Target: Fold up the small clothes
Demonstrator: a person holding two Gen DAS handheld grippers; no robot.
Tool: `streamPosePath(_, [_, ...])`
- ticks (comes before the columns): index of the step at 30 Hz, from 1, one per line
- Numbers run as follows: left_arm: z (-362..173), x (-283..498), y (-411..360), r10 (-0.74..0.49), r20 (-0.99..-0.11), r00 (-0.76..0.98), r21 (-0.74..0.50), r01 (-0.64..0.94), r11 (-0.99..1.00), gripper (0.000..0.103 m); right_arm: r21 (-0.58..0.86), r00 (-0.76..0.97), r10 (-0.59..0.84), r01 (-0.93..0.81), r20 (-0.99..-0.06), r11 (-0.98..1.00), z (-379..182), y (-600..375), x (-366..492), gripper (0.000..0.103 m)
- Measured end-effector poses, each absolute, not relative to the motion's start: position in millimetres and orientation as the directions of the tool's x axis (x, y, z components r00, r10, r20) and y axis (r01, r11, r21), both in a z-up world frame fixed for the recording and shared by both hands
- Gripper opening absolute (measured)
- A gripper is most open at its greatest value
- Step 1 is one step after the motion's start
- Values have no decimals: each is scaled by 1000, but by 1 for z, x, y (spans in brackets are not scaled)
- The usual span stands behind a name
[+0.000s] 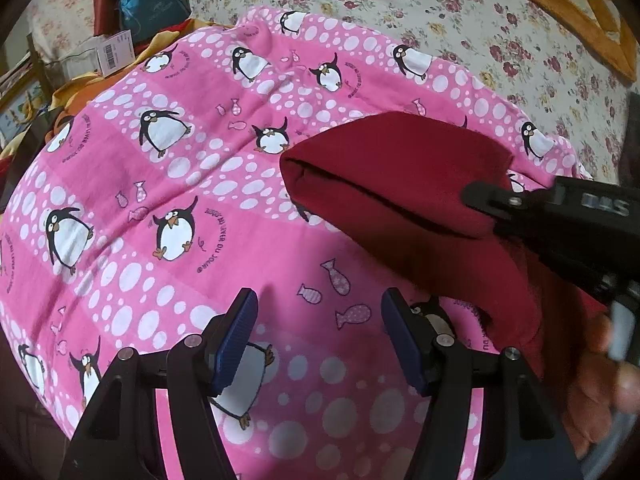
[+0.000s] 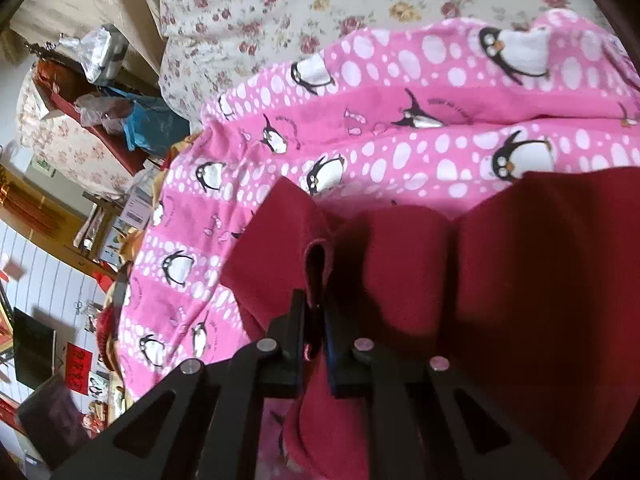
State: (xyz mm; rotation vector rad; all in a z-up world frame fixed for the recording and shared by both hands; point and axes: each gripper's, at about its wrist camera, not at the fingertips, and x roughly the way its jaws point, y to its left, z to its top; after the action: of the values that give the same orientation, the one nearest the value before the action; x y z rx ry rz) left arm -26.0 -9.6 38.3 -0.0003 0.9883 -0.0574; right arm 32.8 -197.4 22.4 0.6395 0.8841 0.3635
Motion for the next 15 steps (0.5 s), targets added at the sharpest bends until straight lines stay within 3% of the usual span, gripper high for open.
streamPosePath(15, [50,-36,-18,-87,-822,562,-52,78,996,45,563,666,437,-31,-604,826,77,-281,-65,8])
